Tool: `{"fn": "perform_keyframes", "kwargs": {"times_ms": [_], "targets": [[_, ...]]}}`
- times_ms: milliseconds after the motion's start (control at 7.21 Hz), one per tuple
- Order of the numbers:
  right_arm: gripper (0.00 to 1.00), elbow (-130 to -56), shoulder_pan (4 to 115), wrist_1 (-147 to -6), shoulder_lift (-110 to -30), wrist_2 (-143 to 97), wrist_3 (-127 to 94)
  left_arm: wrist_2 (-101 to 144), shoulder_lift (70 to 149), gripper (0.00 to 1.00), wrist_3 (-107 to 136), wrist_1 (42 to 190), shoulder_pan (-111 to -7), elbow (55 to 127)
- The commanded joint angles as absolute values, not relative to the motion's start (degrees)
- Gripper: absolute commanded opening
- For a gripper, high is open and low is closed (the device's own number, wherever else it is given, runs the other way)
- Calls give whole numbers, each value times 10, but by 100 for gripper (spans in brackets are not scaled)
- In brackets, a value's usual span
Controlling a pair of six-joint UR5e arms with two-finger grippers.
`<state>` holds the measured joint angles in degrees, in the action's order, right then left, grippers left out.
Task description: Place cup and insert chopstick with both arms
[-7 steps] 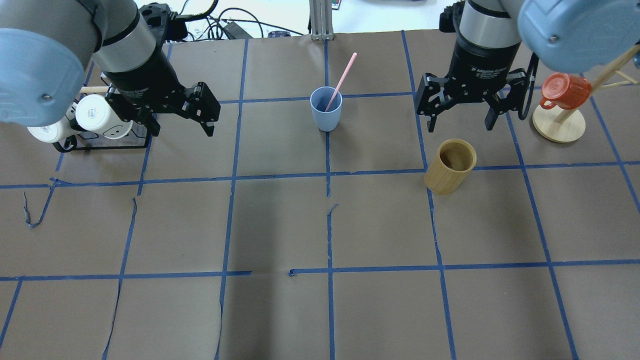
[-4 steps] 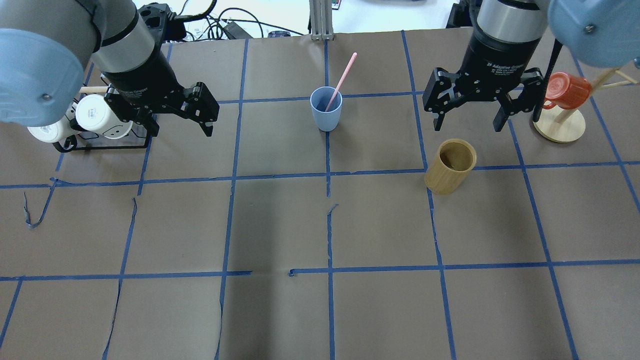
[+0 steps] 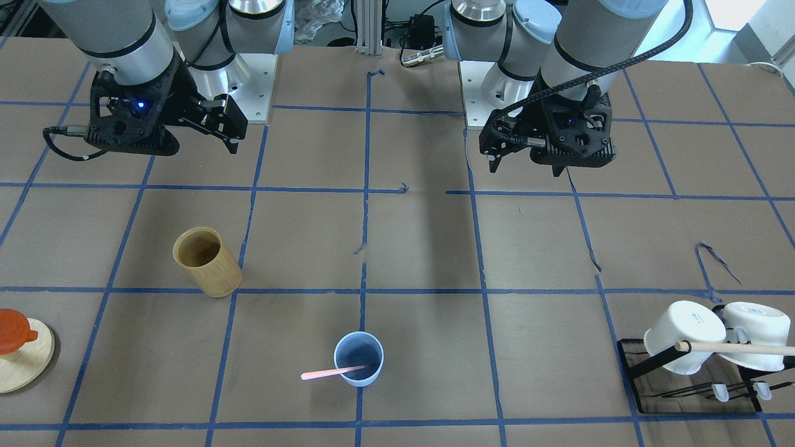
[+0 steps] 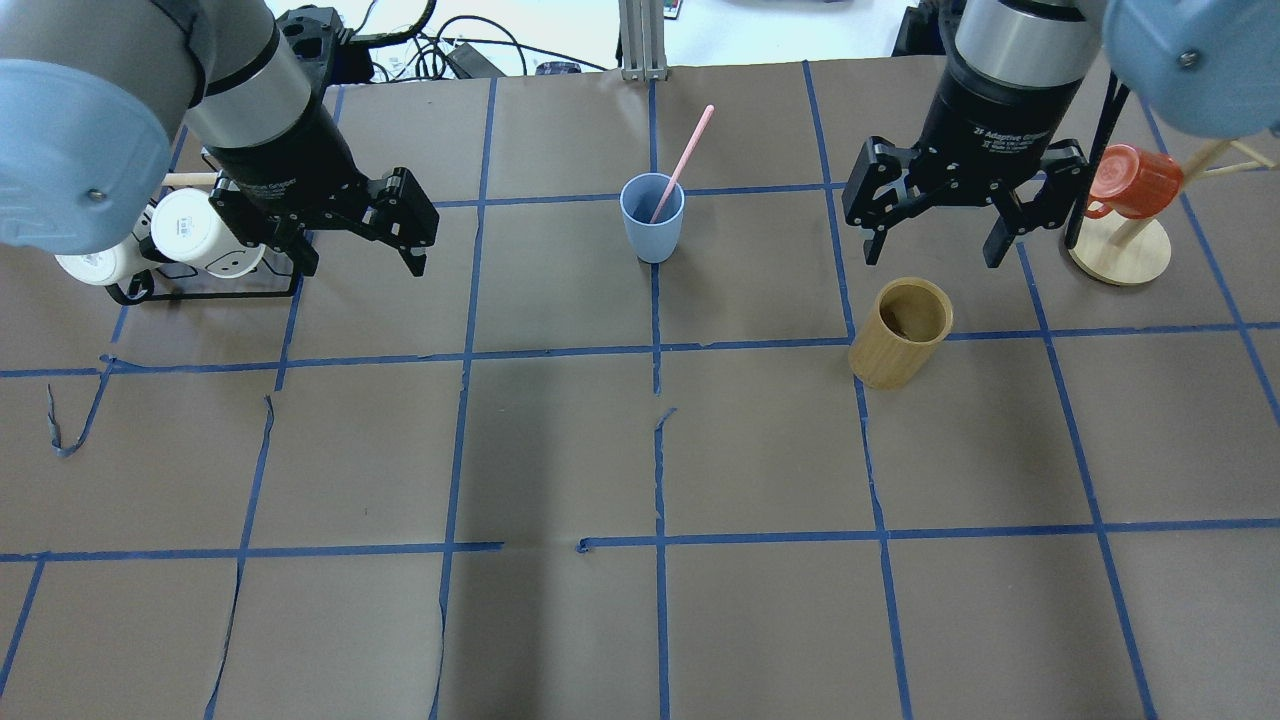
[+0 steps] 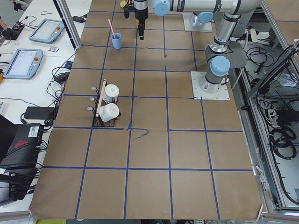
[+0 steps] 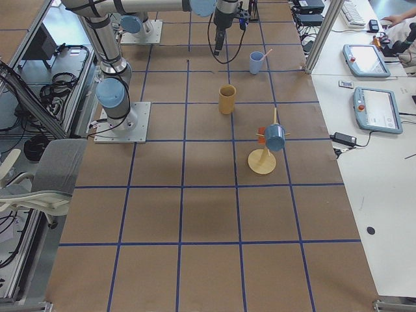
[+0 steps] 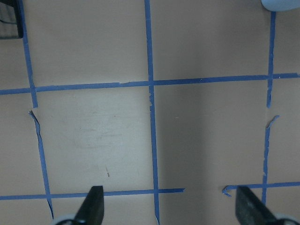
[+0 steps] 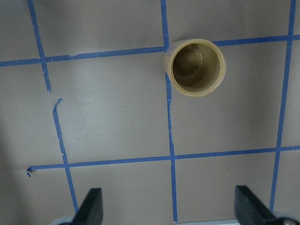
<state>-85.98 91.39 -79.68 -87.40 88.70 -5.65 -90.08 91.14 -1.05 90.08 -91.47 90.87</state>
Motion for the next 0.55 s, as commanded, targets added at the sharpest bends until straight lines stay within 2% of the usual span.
{"fn": "perform_keyframes", "kwargs": {"times_ms": [0, 416], "targets": [[100, -861, 914, -797, -874, 885, -58, -901, 911, 100, -11, 901, -914, 908], [100, -863, 911, -800, -872, 879, -60, -899, 910, 100, -11, 901, -915, 908]]}}
